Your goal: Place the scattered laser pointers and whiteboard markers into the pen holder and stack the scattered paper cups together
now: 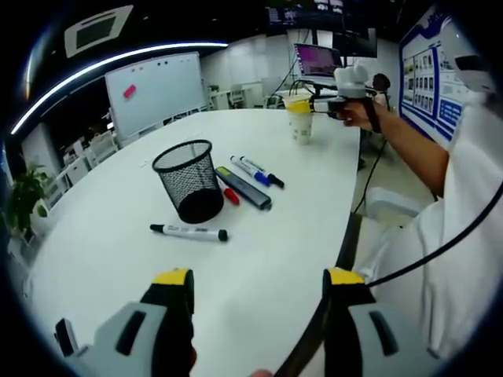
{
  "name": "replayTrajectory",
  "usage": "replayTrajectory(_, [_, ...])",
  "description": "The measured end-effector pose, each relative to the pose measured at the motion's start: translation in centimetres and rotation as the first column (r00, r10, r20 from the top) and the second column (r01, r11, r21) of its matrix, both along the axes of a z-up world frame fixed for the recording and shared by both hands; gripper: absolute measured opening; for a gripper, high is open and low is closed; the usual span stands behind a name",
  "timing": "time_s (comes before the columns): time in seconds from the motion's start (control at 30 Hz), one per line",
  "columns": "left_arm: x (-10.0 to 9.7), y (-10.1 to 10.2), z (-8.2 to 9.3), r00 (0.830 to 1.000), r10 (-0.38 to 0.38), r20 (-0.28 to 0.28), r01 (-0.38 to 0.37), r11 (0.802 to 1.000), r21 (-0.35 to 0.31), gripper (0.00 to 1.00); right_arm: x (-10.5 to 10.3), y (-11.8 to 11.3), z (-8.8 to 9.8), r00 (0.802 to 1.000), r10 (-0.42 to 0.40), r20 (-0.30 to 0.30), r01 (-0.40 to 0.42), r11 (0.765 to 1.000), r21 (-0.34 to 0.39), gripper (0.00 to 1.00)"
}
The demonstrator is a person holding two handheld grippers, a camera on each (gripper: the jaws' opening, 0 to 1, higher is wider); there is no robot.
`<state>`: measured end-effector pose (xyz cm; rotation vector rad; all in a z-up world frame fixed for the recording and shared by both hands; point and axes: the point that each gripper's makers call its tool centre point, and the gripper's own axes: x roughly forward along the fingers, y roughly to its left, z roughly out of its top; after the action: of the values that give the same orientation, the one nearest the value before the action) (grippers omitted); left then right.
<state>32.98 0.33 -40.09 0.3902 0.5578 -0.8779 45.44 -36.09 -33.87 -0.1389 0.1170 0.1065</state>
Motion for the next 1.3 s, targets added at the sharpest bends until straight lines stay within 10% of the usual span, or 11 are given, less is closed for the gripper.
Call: replayTrajectory(1.3, [-0.05,0.36,0.24,1.000,0.005,0.007,-0.005,1.000,0.000,0.67,0.22,0.33,-0.55,0.999,0.021,-0.030,-0.023,0.999,-0.035,0.48])
